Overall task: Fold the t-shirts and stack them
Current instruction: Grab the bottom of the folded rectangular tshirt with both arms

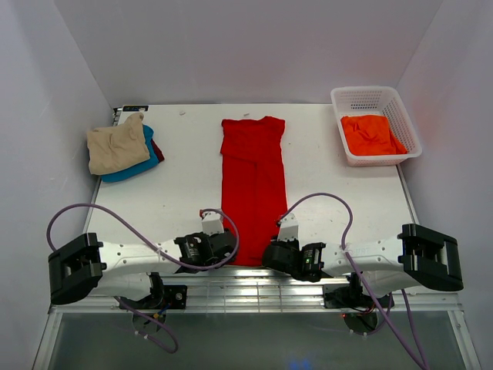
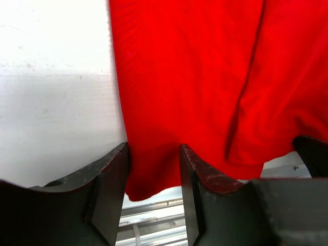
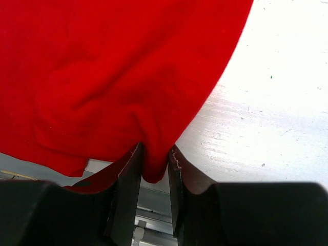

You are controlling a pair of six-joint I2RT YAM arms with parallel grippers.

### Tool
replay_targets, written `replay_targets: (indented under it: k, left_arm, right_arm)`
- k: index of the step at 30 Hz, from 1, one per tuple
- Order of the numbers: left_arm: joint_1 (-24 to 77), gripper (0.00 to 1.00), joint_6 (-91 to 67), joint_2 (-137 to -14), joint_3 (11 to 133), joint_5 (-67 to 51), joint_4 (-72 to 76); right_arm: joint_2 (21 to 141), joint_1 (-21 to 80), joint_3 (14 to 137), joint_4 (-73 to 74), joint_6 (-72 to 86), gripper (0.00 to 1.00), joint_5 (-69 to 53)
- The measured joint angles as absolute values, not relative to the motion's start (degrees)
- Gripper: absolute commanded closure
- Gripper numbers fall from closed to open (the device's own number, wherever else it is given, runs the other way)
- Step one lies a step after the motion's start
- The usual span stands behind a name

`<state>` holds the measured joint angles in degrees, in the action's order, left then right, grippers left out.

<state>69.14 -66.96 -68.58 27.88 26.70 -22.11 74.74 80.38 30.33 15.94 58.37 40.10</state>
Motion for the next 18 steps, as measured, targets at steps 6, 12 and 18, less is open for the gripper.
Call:
replay_targets:
  k: [6,12,18]
  left_arm:
    - [71.6,0.45,-69.6,-69.1,28.6,28.8,-25.1]
    - [72.9,0.83,-71.5,-71.7,29.7,31.0,-26.4]
    - [74.1,1.0,-73.4,-73.4,30.5,32.7,-27.1]
  right_arm:
    - [74.7,80.4,30.3,16.0,58.4,0.68,40.1]
    - [74.7,80.4,30.3,15.9,58.6,0.83,39.9]
    - [74.4,80.4,30.2,15.7,59.5,0.92,39.6]
